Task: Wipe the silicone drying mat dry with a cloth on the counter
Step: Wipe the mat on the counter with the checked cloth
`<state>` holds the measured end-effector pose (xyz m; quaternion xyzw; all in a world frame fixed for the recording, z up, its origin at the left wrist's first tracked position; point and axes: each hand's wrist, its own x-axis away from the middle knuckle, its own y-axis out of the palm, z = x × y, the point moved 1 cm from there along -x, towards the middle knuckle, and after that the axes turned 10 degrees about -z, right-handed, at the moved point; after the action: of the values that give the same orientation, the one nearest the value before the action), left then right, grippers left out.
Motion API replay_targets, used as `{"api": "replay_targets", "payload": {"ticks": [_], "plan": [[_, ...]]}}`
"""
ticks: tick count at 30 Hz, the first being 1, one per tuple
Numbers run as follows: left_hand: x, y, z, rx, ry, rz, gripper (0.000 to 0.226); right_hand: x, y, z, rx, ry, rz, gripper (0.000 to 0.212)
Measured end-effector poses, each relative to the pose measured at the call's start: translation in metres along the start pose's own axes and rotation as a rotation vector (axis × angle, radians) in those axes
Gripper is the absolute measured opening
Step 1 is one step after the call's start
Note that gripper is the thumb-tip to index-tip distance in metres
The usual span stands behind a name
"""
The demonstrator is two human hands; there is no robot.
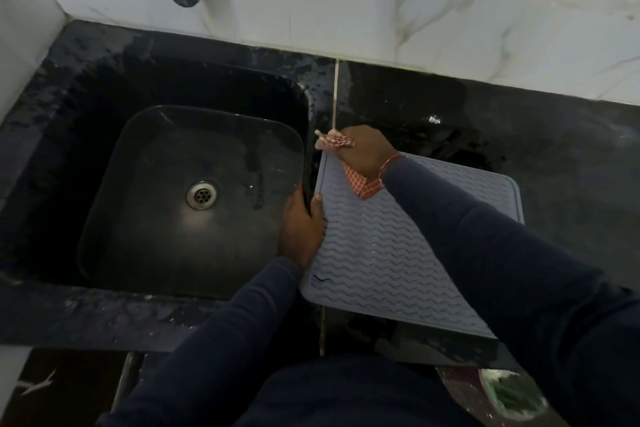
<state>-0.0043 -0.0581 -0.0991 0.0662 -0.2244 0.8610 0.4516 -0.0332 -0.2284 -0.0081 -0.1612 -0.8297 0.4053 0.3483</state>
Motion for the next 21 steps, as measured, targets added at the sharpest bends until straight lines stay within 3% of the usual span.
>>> {"api": "replay_targets", "payload": {"ticks": [8, 11, 14, 18, 21], "plan": [[-0.001, -0.001, 0.004, -0.034, -0.012, 0.043, 0.053, 0.011, 0.035, -0.017, 0.015, -0.040, 0.101, 0.018], [-0.002, -0.001, 0.004, -0.043, 0.009, 0.038, 0.059, 0.014, 0.035, -0.012, 0.075, -0.061, 0.022, 0.019], [-0.002, 0.001, 0.002, -0.035, 0.017, 0.041, 0.067, 0.009, 0.017, -0.013, 0.105, -0.085, -0.082, 0.035], [-0.001, -0.001, 0.005, -0.002, -0.006, 0.018, 0.060, -0.007, -0.002, -0.016, 0.191, -0.052, 0.060, 0.026], [-0.001, -0.003, 0.005, 0.018, 0.007, 0.000, 0.048, -0.005, 0.005, -0.021, 0.237, -0.037, -0.003, 0.024]]}}
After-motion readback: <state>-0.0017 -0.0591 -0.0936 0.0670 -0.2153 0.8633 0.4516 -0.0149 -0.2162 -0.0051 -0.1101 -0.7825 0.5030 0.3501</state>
